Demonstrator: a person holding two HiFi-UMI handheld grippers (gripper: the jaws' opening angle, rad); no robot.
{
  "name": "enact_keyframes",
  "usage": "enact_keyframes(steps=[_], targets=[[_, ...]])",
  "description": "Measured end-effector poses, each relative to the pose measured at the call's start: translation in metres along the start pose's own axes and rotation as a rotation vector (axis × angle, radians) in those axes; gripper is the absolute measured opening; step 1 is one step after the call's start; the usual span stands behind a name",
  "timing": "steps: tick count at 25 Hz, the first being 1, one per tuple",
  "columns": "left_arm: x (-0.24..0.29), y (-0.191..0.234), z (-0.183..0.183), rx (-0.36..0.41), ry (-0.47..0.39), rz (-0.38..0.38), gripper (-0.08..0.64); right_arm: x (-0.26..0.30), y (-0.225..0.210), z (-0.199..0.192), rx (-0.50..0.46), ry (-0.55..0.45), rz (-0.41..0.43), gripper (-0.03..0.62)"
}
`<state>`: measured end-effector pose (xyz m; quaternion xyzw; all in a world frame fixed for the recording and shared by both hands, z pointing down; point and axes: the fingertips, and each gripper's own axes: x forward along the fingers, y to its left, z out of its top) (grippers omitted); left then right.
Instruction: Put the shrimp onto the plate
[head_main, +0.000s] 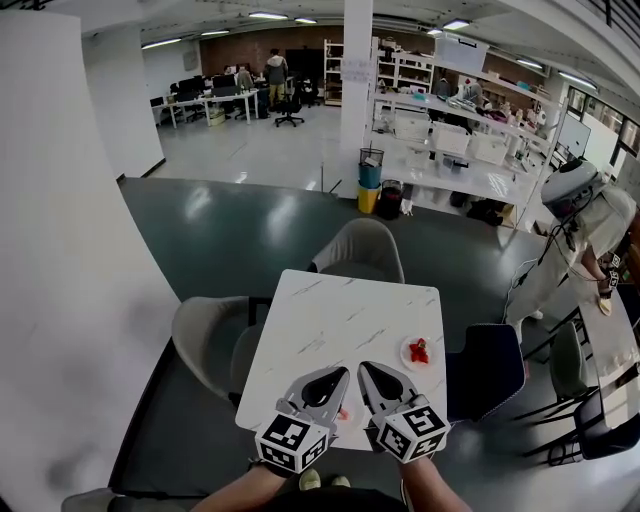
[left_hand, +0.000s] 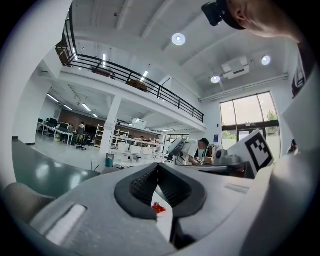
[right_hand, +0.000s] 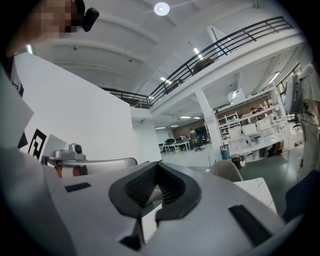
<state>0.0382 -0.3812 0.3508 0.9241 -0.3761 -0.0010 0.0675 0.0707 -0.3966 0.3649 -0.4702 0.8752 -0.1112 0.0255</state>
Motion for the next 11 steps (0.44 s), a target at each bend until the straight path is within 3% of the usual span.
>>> enact_keyframes(steps=[11], targets=[[-0.0098, 0.0022, -0.0055, -0.004, 0.008, 0.006, 0.008, 0.0003, 0.0074, -0.0074, 0.004, 0.02, -0.004, 0.0]])
